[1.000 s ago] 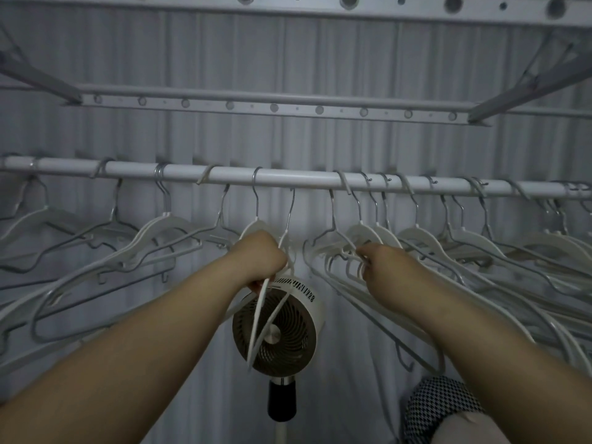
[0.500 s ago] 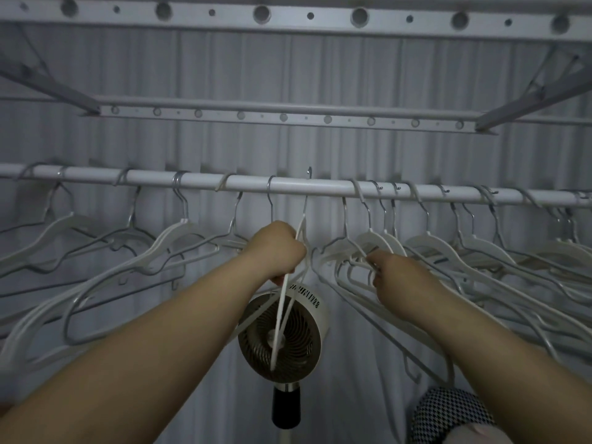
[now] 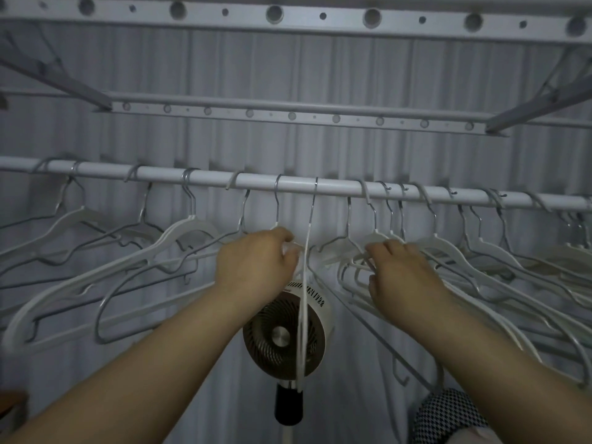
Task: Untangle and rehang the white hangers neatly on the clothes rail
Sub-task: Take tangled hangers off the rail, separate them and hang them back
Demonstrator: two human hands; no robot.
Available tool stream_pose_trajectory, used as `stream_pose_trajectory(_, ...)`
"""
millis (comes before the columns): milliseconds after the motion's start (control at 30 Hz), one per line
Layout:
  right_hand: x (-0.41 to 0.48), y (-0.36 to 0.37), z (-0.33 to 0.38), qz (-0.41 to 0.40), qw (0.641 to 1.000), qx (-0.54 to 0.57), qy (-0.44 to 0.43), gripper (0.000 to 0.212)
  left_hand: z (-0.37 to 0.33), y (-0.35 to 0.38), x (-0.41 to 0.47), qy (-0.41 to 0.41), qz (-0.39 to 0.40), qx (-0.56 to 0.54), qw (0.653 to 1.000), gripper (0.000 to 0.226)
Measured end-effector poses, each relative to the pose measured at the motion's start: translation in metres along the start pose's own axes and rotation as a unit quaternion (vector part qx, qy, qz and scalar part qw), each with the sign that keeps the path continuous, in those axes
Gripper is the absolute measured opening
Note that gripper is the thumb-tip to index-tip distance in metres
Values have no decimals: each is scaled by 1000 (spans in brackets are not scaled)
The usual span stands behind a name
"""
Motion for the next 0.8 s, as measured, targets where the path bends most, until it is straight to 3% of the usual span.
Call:
stream_pose_trajectory(100, -2, -14, 9, -80, 995, 60, -12, 44, 20, -15, -16, 103, -109, 25, 988, 35)
stream_pose_trajectory(133, -2, -19, 12, -96, 991, 93, -11, 43, 27, -19, -21, 91, -111, 40, 989, 40)
stream_pose_trajectory(233, -3, -28, 26, -107, 983, 148, -31, 38, 45, -22, -30, -53, -13, 36, 998, 51)
stream_pose_trajectory(300, -5, -31, 36, -87, 980, 174, -42, 37, 56, -18, -33, -101, 32, 32, 994, 52)
stream_pose_trajectory(433, -4, -24, 48, 20, 974, 224, -35, 55, 68, -5, -35, -127, 95, -12, 987, 30)
stream_pose_trajectory(633, -1, -9, 49, 150, 951, 268, -25, 64, 64, 2, -38, -101, 34, -2, 994, 27)
stream_pose_trajectory(800, -8, -2, 48, 149, 962, 228, -30, 62, 56, -4, -42, -95, -28, -24, 995, 21)
Point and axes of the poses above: each hand's wrist, its own x-axis towards the middle knuckle, its own y-axis out of the palm, z = x × y, the point moved 1 cm from there along x, towards the middle knuckle, and after that the axes turned 14 degrees about -x, right-handed, at the moved point
